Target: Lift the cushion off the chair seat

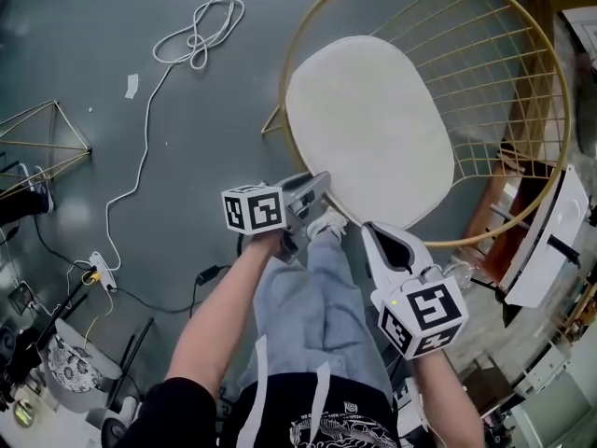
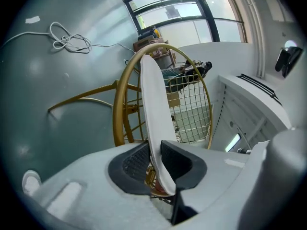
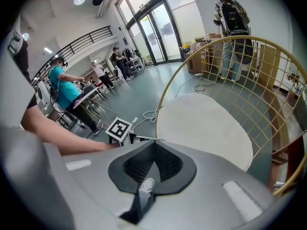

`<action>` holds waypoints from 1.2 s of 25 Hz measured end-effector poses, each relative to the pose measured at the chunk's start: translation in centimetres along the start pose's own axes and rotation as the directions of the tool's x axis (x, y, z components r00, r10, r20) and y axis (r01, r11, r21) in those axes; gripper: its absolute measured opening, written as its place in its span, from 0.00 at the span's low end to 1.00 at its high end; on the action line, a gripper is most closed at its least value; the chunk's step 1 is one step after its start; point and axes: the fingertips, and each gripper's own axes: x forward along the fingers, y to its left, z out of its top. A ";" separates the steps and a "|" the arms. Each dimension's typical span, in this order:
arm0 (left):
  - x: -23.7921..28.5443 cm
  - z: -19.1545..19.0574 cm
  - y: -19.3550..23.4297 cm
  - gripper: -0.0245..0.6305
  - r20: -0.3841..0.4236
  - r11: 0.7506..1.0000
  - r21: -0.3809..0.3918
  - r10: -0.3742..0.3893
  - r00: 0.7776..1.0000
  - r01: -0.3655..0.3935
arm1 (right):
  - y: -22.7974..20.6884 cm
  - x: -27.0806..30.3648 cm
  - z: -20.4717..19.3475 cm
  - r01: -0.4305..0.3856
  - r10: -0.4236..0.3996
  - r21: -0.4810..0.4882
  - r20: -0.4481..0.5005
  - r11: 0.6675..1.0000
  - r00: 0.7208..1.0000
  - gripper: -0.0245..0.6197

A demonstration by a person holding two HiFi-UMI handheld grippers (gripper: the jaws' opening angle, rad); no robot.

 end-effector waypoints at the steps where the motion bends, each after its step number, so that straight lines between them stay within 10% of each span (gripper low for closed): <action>1: 0.0 -0.1 0.1 0.13 0.000 0.999 -0.036 -0.019 1.000 0.019 | 0.1 0.2 -0.3 0.003 -0.003 0.010 0.000 1.000 1.000 0.03; 30: -5.7 2.9 -15.6 0.08 -0.016 0.993 0.009 -0.115 0.993 0.115 | 2.6 -8.4 3.8 0.118 -0.183 0.260 0.242 0.958 0.953 0.03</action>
